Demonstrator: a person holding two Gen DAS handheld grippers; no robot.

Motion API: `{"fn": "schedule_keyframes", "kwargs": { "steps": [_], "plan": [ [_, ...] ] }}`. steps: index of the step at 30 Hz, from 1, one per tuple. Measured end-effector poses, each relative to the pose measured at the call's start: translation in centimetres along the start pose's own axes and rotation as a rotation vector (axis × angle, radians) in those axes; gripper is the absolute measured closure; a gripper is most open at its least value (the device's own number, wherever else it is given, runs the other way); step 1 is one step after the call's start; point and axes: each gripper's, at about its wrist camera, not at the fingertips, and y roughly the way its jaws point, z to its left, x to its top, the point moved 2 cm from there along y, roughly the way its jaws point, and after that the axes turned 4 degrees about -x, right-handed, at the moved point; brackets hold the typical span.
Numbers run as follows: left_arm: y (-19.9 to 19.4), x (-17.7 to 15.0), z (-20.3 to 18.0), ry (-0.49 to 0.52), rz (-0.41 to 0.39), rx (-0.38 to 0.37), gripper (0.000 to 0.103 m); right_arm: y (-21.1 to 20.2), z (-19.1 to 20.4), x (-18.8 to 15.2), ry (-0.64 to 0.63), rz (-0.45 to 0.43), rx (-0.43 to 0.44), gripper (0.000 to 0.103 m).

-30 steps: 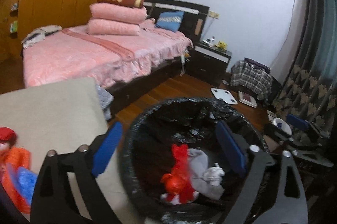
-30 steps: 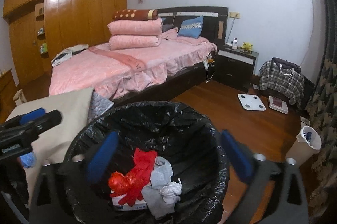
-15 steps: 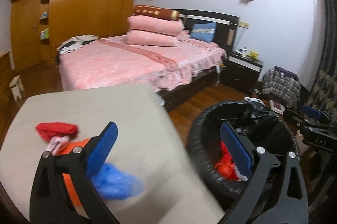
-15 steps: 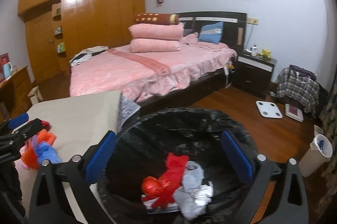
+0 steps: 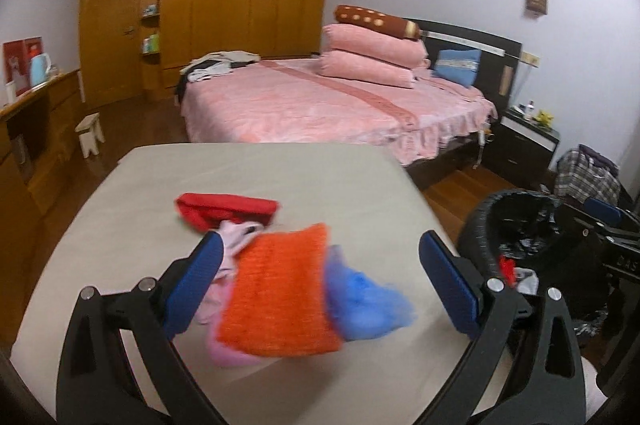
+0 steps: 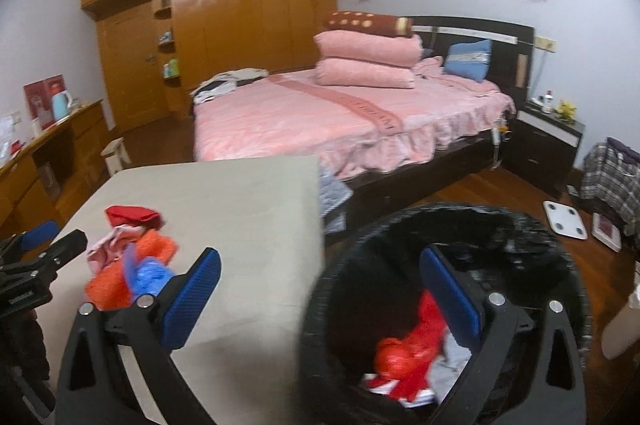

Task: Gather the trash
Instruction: 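Move both open tools back to the pile on the table, then grasp the blue plastic bag with the right tool while the left tool grasps the orange bubble mesh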

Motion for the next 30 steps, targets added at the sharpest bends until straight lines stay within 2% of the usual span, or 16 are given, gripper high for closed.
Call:
{"fn": "schedule_keyframes", "kwargs": {
  "steps": [4,12,30],
  "plan": [
    [-0.3,-0.5,2.5,-0.021,0.005,0.044,0.008,0.9,3.0,-0.2,-0.037,0.007,0.046,0.005],
    [0.3,-1.8,5.6,-0.059,0.034,0.087,0.008,3.6,7.6,-1.2,-0.090,0.050,0.113,0.006],
    [1.9,-4.1,8.3,-0.093,0.093,0.105,0.008,7.5,14.4,-5.1,-0.199,0.186,0.246,0.024]
  ]
}}
